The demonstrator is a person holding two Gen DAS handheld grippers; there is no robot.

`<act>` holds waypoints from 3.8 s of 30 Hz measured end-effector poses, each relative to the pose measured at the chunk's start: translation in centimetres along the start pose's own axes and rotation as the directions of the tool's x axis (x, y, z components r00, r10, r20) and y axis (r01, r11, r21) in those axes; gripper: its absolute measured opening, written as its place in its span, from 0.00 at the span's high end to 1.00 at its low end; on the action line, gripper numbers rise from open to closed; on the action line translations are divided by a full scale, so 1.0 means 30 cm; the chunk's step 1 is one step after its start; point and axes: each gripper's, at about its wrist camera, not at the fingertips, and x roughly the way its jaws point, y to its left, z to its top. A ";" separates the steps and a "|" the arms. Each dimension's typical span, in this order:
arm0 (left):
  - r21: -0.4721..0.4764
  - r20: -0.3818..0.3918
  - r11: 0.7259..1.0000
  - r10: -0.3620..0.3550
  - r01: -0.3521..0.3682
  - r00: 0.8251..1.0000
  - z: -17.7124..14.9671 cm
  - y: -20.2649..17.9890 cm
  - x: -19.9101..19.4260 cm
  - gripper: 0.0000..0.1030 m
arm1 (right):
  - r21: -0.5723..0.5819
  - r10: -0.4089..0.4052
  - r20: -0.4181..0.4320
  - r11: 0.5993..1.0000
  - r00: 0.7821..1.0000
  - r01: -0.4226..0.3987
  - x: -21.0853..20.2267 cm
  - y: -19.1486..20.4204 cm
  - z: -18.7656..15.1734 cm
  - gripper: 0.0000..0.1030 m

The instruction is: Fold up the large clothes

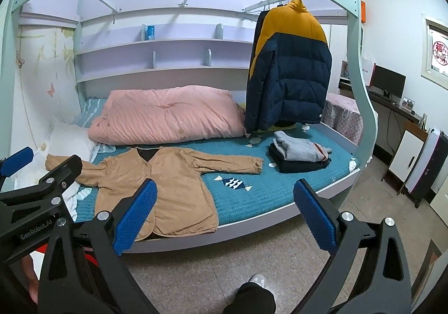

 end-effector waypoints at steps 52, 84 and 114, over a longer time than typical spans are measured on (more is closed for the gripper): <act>0.016 -0.047 1.000 0.027 -0.026 0.999 0.096 -0.324 0.259 0.05 | -0.014 -0.002 -0.016 1.000 1.000 0.002 0.236 -0.347 0.078 0.08; 0.004 -0.037 0.998 0.067 -0.067 0.997 0.093 -0.349 0.263 0.05 | -0.027 0.034 -0.021 0.999 0.999 -0.035 0.269 -0.374 0.100 0.08; 0.021 0.007 0.996 0.091 -0.091 0.996 0.096 -0.352 0.239 0.06 | -0.034 0.031 -0.015 0.999 0.999 -0.032 0.256 -0.373 0.110 0.08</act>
